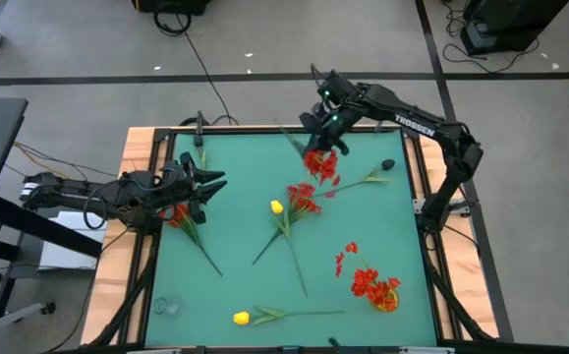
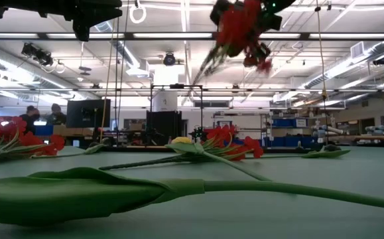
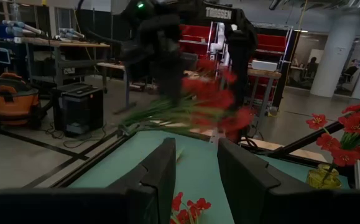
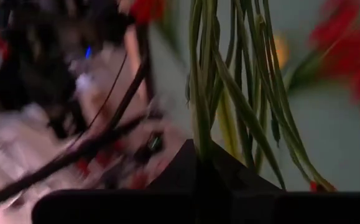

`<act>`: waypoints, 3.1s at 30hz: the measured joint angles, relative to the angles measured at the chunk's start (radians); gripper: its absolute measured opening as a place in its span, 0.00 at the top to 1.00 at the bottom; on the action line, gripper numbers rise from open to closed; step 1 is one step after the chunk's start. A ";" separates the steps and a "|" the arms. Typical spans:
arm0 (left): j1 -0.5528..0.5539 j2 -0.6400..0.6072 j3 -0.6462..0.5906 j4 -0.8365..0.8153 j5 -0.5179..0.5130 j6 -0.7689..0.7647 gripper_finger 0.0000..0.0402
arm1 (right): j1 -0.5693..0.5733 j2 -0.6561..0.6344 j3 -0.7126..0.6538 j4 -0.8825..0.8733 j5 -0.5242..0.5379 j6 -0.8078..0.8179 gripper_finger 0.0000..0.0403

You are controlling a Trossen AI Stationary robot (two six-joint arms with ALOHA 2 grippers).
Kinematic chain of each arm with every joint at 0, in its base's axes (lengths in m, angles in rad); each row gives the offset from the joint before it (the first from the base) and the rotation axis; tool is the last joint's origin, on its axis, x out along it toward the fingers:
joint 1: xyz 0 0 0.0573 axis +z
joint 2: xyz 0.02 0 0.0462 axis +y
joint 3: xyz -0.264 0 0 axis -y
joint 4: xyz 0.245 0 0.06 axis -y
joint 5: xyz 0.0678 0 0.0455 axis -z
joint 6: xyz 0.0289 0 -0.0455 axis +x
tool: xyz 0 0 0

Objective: Sort flowers into vase by color
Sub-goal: Put the top red flowers into the yellow flower vase

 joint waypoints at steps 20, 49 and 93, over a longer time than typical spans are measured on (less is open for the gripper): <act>0.000 0.000 0.000 0.008 0.000 -0.002 0.69 | 0.228 -0.006 0.000 0.122 -0.181 0.366 0.93; 0.025 0.415 0.239 -0.199 0.074 0.175 0.63 | 0.256 -0.005 0.000 0.243 -0.200 0.475 0.93; 0.104 0.633 0.380 -0.443 0.083 0.583 0.99 | 0.182 -0.019 0.000 0.918 -0.003 0.453 0.55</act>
